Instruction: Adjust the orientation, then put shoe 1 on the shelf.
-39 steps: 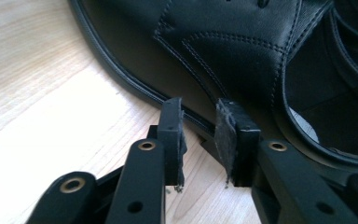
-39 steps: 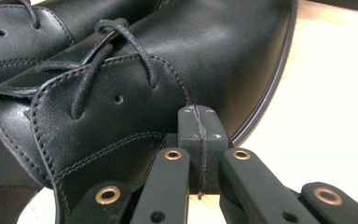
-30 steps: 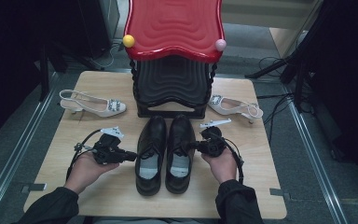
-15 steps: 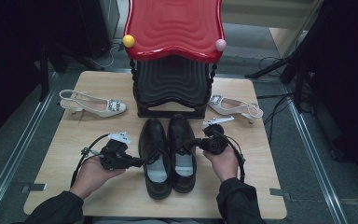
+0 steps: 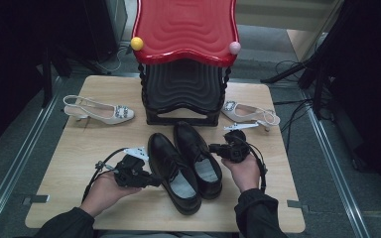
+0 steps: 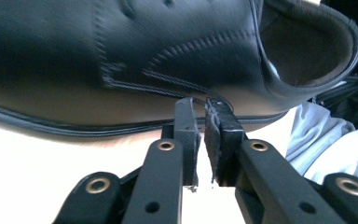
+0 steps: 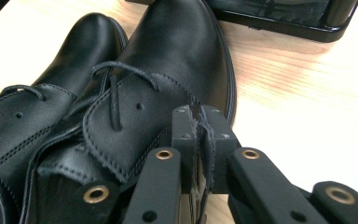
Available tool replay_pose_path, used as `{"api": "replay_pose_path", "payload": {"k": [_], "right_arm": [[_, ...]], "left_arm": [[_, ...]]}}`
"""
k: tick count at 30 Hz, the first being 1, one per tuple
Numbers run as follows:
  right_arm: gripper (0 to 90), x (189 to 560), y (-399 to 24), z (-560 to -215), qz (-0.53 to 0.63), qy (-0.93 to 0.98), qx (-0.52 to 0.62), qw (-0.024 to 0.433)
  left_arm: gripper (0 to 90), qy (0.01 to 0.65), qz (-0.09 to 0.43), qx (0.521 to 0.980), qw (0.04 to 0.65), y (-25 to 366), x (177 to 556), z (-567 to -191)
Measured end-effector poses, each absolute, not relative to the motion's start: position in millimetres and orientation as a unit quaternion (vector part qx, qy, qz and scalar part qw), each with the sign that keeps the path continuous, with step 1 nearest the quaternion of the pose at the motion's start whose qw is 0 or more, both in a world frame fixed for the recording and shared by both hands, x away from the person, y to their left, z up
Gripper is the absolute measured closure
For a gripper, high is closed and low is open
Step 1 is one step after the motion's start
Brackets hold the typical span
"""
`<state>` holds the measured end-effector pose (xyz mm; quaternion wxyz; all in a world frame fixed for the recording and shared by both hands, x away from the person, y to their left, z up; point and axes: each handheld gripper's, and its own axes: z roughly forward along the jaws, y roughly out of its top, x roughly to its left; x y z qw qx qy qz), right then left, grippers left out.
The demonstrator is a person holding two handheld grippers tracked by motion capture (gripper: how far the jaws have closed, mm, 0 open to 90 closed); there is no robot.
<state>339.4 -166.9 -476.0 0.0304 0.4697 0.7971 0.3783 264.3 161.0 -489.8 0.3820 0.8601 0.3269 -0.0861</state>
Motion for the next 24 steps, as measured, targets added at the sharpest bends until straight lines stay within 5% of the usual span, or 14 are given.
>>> {"api": "replay_pose_path", "payload": {"k": [17, 24], "right_arm": [[66.0, 319, -182, -458, 0.392, 0.793, 0.466, 0.011], [65.7, 302, -180, -446, 0.382, 0.807, 0.450, -0.002]], "left_arm": [[47.1, 0.354, -0.068, 0.854, 0.376, 188, 279, -475], [41.3, 0.359, -0.052, 0.853, 0.375, 196, 284, -469]]}}
